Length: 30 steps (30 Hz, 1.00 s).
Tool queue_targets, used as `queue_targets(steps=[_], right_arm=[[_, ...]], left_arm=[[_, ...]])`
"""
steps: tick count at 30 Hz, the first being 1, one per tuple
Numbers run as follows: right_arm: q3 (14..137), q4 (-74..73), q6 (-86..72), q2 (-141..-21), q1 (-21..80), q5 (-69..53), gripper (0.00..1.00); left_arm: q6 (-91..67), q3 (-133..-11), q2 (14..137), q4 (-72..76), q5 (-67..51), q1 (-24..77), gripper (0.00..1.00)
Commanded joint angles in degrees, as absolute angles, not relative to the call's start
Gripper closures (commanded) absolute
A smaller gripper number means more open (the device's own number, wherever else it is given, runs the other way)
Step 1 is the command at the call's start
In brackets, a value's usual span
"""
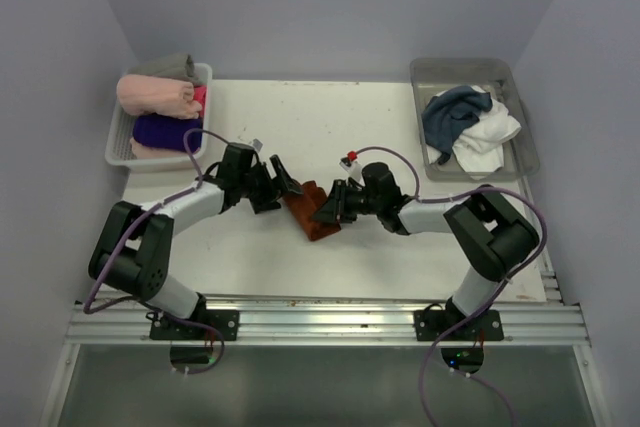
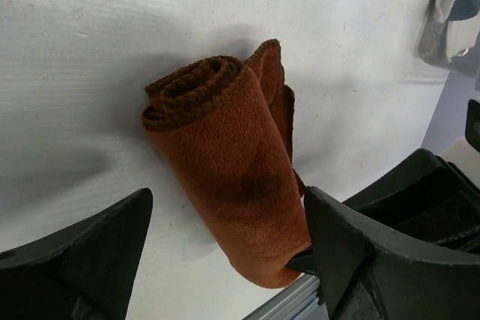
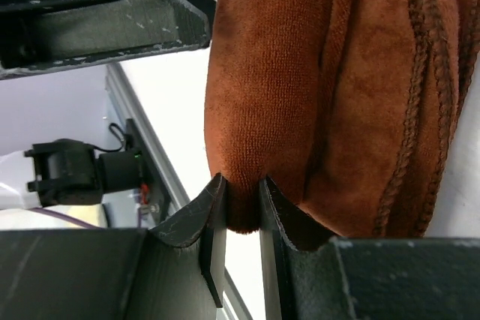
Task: Roll the towels
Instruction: Roll the towel
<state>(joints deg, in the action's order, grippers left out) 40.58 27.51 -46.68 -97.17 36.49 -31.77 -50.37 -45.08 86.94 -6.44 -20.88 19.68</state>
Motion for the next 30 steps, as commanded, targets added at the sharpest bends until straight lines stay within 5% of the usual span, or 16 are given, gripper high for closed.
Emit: queue_targets(steps=[1, 8, 12, 13, 16, 18, 30], right_arm=[[39.2, 34.8, -51.5, -99.3, 35.2, -36.9, 0.85], [39.3, 30.8, -49.1, -99.3, 35.0, -35.3, 0.84], [40.4, 22.1, -44.2, -96.3, 35.1, -31.3, 0.64], [41.0, 19.8, -41.7, -94.2, 35.1, -29.7, 0.50], [43.3, 8.8, -35.8, -90.5, 36.0, -21.5, 0.32], [45.6, 1.0, -32.8, -86.3, 38.5, -12.9, 0.28], [64.1, -18.7, -12.4, -91.4, 63.0, 27.9, 0.26]], left_arm=[[-50.2, -46.3, 89.2, -2.3, -22.0, 20.6, 0.17], [-50.9, -46.9, 93.4, -1.0, -21.8, 21.8, 0.32], [-51.3, -47.5, 94.1, -1.4, -21.4, 22.1, 0.39], [-51.3, -47.6, 94.1, -1.7, -21.3, 22.1, 0.40], [-51.2, -48.6, 93.7, -3.3, -20.7, 22.1, 0.41], [-50.9, -49.2, 93.4, -4.7, -20.2, 22.3, 0.41], [-50.4, -50.6, 94.0, -7.7, -19.7, 22.9, 0.42]])
